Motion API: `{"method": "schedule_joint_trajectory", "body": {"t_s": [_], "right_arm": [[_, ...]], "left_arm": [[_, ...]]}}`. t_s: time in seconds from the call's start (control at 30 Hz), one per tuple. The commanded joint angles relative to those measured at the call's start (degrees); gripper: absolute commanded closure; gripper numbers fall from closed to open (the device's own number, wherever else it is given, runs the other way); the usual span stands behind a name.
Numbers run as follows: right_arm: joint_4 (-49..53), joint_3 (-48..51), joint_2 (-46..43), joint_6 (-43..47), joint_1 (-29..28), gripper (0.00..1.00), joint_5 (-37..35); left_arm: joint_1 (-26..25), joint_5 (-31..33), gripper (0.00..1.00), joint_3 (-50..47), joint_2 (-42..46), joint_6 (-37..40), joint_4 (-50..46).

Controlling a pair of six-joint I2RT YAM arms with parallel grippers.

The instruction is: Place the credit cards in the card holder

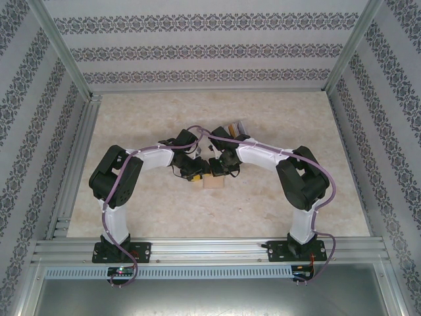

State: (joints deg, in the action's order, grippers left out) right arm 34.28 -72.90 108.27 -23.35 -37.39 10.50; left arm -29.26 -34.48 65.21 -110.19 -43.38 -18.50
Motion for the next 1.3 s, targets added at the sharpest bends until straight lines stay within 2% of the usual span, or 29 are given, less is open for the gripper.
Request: {"method": "schedule_joint_trajectory", "body": {"t_s": [0.0, 0.5, 1.07, 1.27], "right_arm": [[0.38, 0.90, 1.46, 0.29, 0.12, 0.89, -3.56], [0.51, 2.65, 0.62, 2.04, -0.66, 0.89, -2.13], [0.53, 4.39, 7.20, 1.17, -4.61, 0.90, -8.24], [-0.84, 4.93, 3.86, 0.85, -4.14, 0.89, -6.47]], "left_arm": [[-2.69, 1.60, 0.57, -1.21, -4.92, 0.70, 10.33], [-2.65, 1.70, 0.57, -1.07, -4.68, 0.66, 10.33], [-2.65, 2.04, 0.57, -1.94, -3.82, 0.49, 10.42], [-2.57, 3.53, 0.57, -2.60, -2.32, 0.73, 10.07]]}}
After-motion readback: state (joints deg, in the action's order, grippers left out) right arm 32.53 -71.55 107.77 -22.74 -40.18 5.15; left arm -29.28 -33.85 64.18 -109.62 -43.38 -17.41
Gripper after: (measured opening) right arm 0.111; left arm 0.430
